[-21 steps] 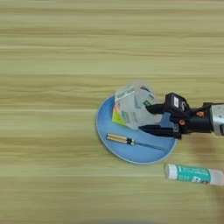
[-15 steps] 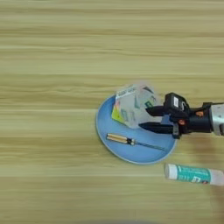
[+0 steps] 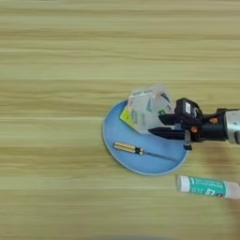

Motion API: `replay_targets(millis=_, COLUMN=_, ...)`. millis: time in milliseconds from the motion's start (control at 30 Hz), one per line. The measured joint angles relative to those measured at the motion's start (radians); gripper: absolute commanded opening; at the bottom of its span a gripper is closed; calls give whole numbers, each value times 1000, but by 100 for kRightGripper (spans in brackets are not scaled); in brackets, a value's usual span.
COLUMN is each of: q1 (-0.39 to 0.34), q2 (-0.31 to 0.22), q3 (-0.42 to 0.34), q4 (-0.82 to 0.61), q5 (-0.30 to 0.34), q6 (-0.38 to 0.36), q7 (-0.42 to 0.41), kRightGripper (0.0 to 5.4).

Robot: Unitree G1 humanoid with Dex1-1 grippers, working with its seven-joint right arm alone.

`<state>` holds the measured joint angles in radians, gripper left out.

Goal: Move the objects on the table

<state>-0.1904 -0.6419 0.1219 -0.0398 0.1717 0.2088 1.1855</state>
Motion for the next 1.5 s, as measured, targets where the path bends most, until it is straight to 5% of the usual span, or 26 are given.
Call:
replay_targets(millis=433, q1=-20, q2=5, q3=-79, q4=-103, q5=54, q6=38, q7=-5, kRightGripper=102)
replay_targets(millis=967, q1=-101, q2=-21, q3=-188, q4=-17, q5=64, q6=34, q7=-40, kRightGripper=102)
replay_targets(millis=1500, q1=-219, q2=-125, q3=-232, q4=339, q5=-63, q6=-174, q7=-57, kRightGripper=102)
